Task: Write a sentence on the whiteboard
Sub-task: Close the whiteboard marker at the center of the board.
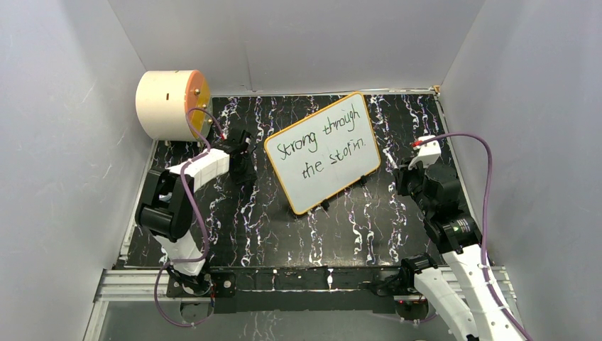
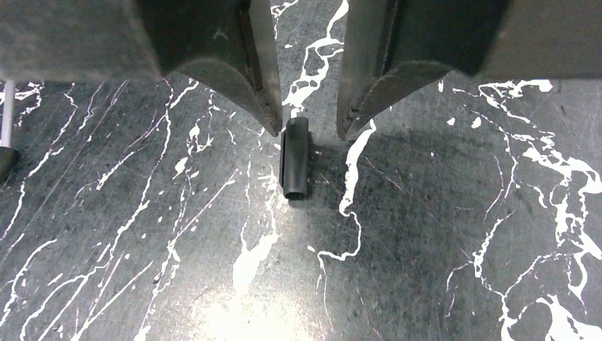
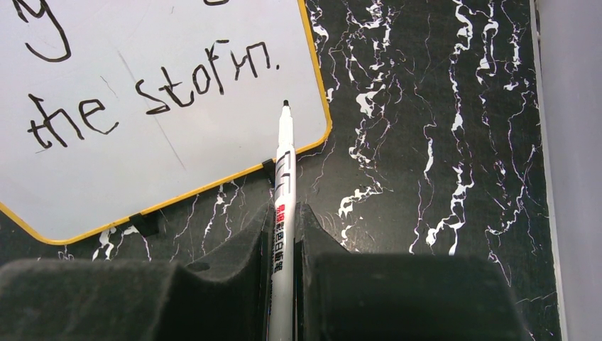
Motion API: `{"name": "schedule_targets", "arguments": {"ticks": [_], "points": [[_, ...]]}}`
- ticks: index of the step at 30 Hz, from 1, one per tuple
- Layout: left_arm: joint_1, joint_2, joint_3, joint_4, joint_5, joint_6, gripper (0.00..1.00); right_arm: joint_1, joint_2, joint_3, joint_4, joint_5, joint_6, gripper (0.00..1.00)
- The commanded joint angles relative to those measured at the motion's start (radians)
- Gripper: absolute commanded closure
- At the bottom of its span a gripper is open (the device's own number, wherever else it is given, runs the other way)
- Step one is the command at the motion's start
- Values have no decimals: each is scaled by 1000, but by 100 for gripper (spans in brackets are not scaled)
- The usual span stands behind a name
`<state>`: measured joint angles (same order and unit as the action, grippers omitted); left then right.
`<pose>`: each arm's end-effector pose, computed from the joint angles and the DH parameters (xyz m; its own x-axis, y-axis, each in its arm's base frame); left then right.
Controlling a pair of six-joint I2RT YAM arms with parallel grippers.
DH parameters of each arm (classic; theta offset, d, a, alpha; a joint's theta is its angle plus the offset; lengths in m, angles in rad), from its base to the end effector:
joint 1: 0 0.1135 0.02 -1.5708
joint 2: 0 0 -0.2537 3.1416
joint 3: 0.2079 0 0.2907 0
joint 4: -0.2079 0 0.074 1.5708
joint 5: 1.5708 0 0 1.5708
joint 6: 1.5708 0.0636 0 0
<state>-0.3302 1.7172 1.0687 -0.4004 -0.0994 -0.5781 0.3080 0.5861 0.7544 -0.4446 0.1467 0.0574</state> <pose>0.3695 -0.1200 0.1215 -0.8375 -0.2877 -0.4645 -0.2171 0.9554 -0.2004 0.2036 0.0550 0.3233 -0.2690 -0.0260 -0.9628 -0.1507 0.9885 0.0154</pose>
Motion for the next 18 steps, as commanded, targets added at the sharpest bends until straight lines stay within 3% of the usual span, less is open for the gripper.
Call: {"name": "schedule_targets", "arguments": {"ticks": [1, 18], "points": [[-9, 15, 42, -21, -34, -5, 70, 0, -6, -6, 56, -7, 12, 100], [-10, 110, 63, -27, -31, -5, 78, 0, -2, -7, 58, -12, 12, 100]]}}
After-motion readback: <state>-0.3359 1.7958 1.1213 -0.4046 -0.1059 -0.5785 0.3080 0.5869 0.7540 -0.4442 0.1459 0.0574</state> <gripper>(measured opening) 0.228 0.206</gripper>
